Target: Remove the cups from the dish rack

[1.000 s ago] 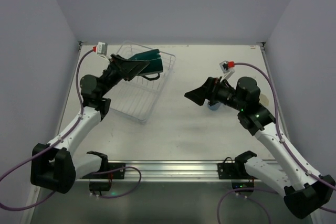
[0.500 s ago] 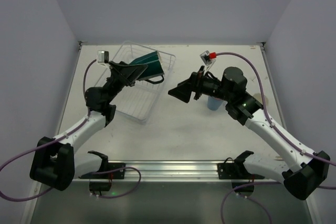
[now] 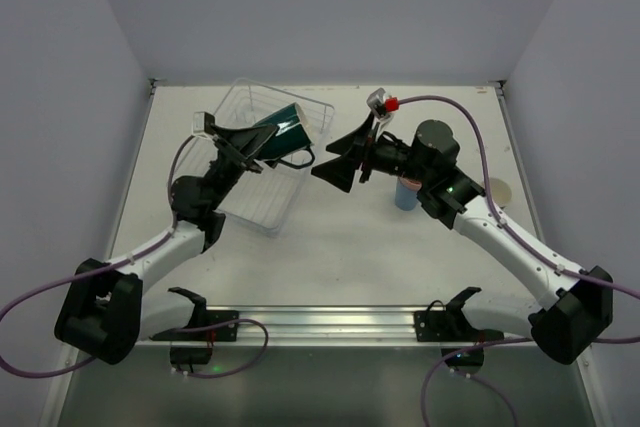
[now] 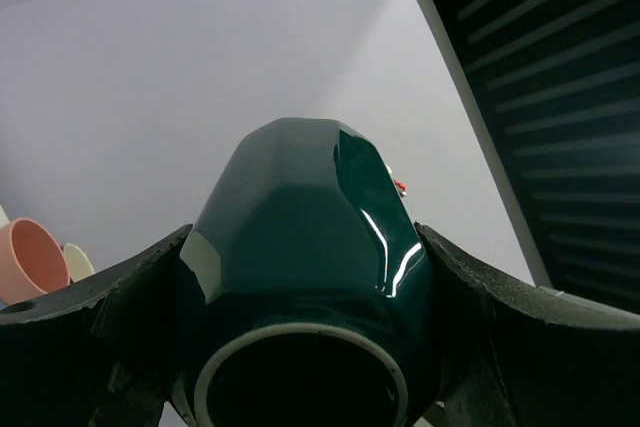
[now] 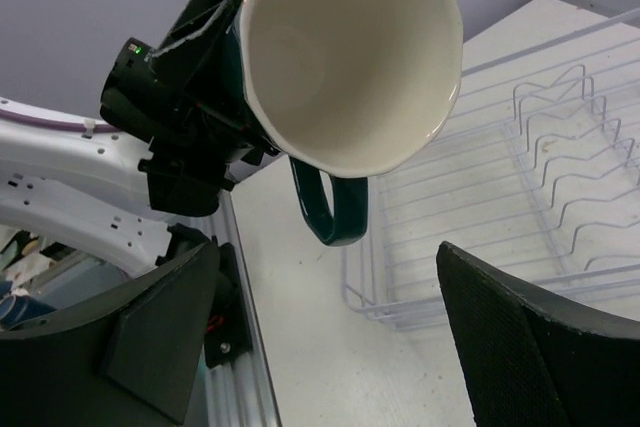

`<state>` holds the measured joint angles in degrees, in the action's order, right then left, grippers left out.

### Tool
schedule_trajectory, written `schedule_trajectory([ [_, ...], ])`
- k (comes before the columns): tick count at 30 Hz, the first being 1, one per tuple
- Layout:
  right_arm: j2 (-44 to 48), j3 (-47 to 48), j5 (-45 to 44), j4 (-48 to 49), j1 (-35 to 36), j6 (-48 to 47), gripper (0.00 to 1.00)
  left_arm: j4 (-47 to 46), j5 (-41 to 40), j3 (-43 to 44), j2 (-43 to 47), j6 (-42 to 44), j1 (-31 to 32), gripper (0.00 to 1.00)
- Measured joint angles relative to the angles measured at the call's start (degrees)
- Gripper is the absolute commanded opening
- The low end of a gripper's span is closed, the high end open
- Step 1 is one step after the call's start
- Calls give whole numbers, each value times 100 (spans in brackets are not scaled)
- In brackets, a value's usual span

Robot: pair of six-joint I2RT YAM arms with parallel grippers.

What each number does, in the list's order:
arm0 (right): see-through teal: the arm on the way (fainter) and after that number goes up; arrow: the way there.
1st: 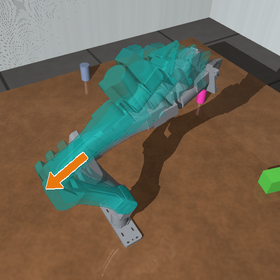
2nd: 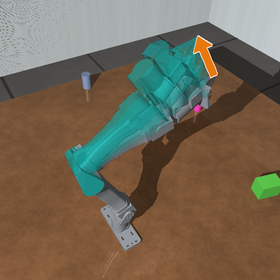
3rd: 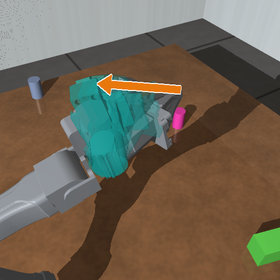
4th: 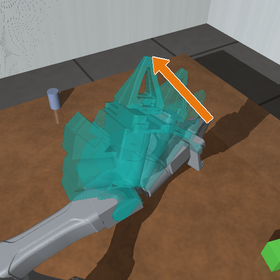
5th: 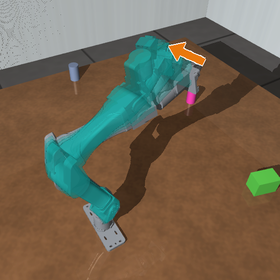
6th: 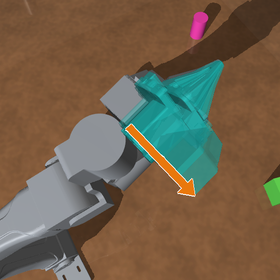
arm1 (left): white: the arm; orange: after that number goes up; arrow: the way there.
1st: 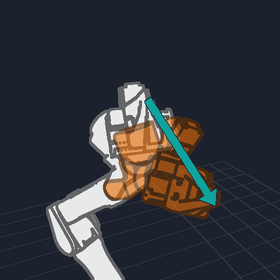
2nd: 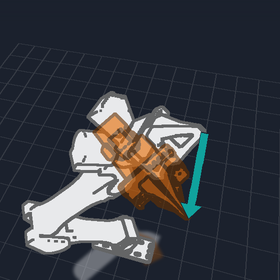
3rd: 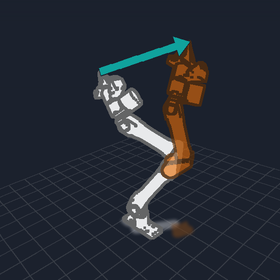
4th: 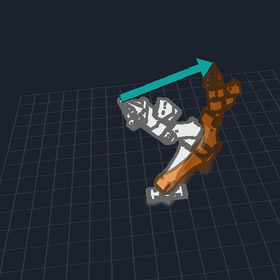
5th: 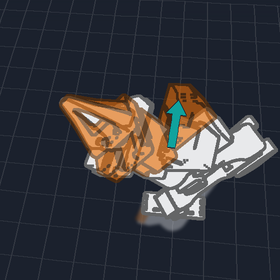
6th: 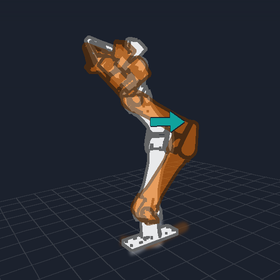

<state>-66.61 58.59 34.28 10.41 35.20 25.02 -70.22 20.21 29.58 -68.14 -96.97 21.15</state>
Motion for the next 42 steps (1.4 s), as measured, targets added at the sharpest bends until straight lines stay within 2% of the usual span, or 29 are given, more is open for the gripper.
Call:
schedule_trajectory([
  [9, -551, 2, 520, 557, 0, 11, 81, 0, -186, -136, 13, -485, 44, 0],
  [23, -1067, 282, 1091, 1335, -2, 719, 66, -105, -413, -136, -256, -800, 168, 0],
  [27, -1178, 282, 1095, 1478, -37, 931, 56, -177, -518, -136, -345, -892, 225, 0],
  [35, -1331, 310, 1141, 1550, -39, 1143, 42, -278, -654, -133, -387, -909, 374, 0],
  [42, -1381, 398, 1005, 1502, -44, 1285, 16, -448, -728, -133, -387, -903, 417, 0],
])
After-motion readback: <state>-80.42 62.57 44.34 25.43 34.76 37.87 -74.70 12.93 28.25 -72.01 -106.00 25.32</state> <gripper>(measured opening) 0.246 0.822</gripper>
